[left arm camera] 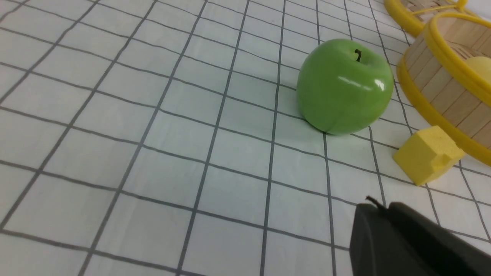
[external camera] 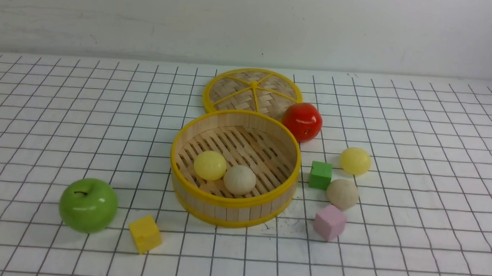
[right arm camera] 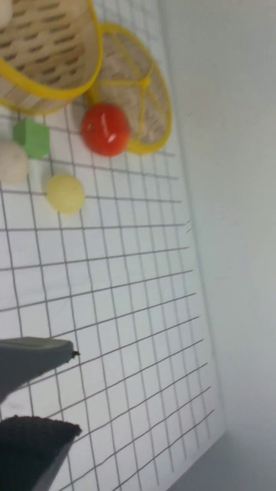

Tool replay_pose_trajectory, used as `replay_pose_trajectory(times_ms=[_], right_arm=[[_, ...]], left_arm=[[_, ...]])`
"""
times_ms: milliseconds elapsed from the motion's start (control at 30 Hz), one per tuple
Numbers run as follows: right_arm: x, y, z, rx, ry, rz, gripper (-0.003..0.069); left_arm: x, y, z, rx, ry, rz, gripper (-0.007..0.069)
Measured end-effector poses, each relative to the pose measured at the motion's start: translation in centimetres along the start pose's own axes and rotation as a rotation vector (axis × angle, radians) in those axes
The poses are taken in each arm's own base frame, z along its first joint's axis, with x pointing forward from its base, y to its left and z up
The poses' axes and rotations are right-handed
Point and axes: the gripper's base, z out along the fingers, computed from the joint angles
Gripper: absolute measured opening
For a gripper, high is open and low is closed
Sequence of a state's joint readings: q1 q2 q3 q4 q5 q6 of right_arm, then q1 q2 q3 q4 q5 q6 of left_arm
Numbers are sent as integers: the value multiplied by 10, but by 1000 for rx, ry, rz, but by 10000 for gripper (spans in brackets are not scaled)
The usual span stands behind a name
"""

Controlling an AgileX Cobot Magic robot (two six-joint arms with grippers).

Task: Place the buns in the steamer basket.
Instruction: Use the right arm to grab a steamed stuffed bun

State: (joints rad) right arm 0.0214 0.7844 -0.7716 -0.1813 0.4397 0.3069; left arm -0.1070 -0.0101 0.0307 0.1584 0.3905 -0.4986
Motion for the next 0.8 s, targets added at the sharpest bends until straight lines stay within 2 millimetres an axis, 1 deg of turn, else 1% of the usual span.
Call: replay_pose_trajectory(times_ms=[33,67,100,200,233,300,333,400,433,467,500,600,633,700,733,767,800], right_arm=[[1,1,8,2,16,-7,239],[4,2,25,0,47,-14,239],[7,5,37,-8,80,-14,239],[17,14,63,-35,172,-31,239],[18,16,65,-41,179,-36,239],[26,30,92,-67,300,-93,239],[26,32,94,-71,304,-96,239],[25,46,115,-84,398,-133,239],[18,58,133,-88,449,-151,239],[18,58,133,-88,456,-153,239],[12,66,148,-87,484,-162,239],[8,78,178,-83,552,-152,239],[10,82,191,-83,578,-141,239],[17,87,210,-88,613,-118,239],[18,88,212,-88,617,-115,239],[26,92,228,-93,646,-95,239],[27,92,229,-93,649,-93,239]], left_arm=[[0,0,0,0,0,0,35],[0,0,0,0,0,0,36],[0,0,0,0,0,0,38],[0,0,0,0,0,0,39],[0,0,0,0,0,0,39],[0,0,0,0,0,0,40],[0,0,0,0,0,0,41],[0,0,0,0,0,0,44],[0,0,0,0,0,0,47],[0,0,0,0,0,0,48],[0,0,0,0,0,0,49],[0,0,0,0,0,0,53],[0,0,0,0,0,0,55],[0,0,0,0,0,0,57],[0,0,0,0,0,0,57],[0,0,0,0,0,0,57],[0,0,0,0,0,0,57]])
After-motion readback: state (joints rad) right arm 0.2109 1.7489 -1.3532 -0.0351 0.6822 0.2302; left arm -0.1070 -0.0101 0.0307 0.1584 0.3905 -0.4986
